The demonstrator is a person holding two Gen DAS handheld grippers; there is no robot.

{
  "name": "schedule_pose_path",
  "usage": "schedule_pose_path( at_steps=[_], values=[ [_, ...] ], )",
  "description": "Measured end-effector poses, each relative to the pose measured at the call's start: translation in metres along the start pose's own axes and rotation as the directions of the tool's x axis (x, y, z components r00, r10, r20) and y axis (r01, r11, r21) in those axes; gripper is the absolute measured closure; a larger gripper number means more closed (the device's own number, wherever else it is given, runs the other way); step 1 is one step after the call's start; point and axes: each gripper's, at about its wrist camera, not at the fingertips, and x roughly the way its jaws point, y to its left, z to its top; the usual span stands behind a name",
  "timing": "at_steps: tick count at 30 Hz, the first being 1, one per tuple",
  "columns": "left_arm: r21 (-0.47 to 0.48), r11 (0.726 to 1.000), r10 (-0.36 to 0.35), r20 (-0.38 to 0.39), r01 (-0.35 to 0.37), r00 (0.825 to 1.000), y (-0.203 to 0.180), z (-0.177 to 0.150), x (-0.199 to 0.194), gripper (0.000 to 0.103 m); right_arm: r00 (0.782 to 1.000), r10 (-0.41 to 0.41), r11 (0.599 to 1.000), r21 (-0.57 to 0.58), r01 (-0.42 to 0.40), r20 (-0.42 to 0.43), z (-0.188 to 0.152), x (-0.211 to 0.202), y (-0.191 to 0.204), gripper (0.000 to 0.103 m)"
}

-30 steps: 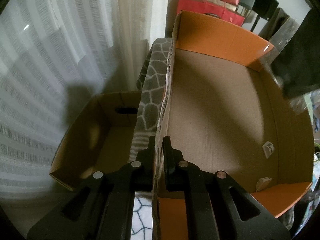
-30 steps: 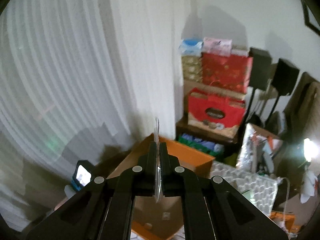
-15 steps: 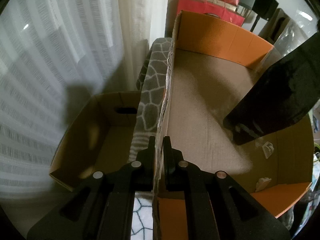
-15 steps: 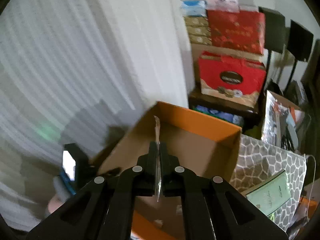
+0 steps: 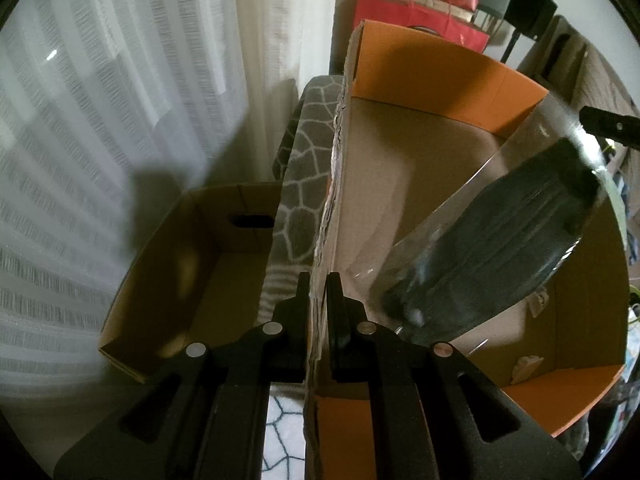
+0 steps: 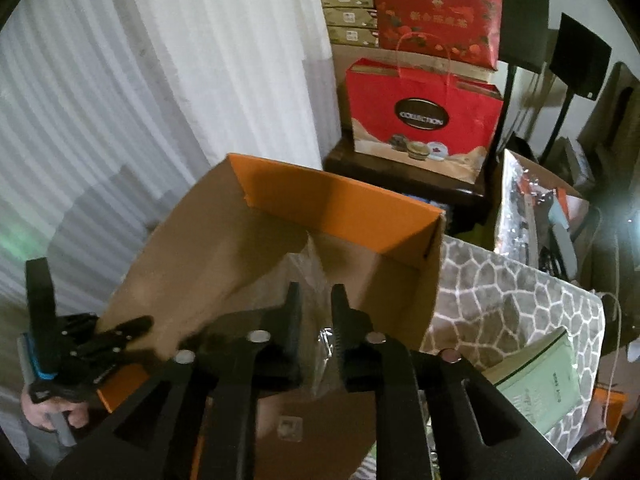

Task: Organize objects
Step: 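Lower the black bagged mask into the orange box and open the right gripper, then move the right gripper to the green power bank beside the mint box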

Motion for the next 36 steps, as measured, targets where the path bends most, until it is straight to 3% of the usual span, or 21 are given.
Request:
schedule_pose_path(
  at_steps=[1,3,8,10,12,18,26,36],
  values=[
    [0.0,1.0,0.0,0.0,0.0,1.0,0.0,0.0,0.0,0.097,1.0,0.002,1.0,0.002,-0.002,0.004,-0.001,-0.002,-0.001,0.07],
    [-0.001,1.0,-0.001,0.0,0.001,1.0,0.0,0.0,0.0,0.097,1.0,0.002,1.0,0.009,-0.002,0.012,-0.001,-0.006,-0.004,0.049],
    [0.0,1.0,-0.001,0.0,0.001,1.0,0.0,0.0,0.0,0.097,1.0,0.006,1.0,0.017,-0.006,0.025,-0.002,-0.021,-0.009,0.046],
    [-0.001,1.0,-0.002,0.0,0.002,1.0,0.0,0.0,0.0,0.097,1.0,-0.002,1.0,0.014,0.002,0.026,-0.004,-0.03,-0.012,0.04],
    [0.0,1.0,0.0,0.0,0.0,1.0,-0.001,0.0,0.0,0.097,0.999,-0.022,1.0,0.011,0.022,0.026,-0.008,-0.039,-0.016,0.025],
    [-0.003,1.0,-0.002,0.0,0.002,1.0,-0.001,0.0,-0.001,0.097,0.995,-0.101,0.995,0.016,0.1,0.025,-0.021,-0.06,-0.034,0.015],
    [-0.003,1.0,-0.002,0.0,0.002,1.0,-0.001,0.0,-0.001,0.097,0.988,-0.148,0.988,0.049,0.146,0.037,-0.043,-0.086,-0.054,0.014],
    [-0.003,1.0,-0.002,-0.001,0.002,1.0,-0.001,0.0,-0.001,0.097,0.99,-0.14,0.989,0.046,0.14,0.013,-0.082,-0.103,-0.063,0.015]
  ],
)
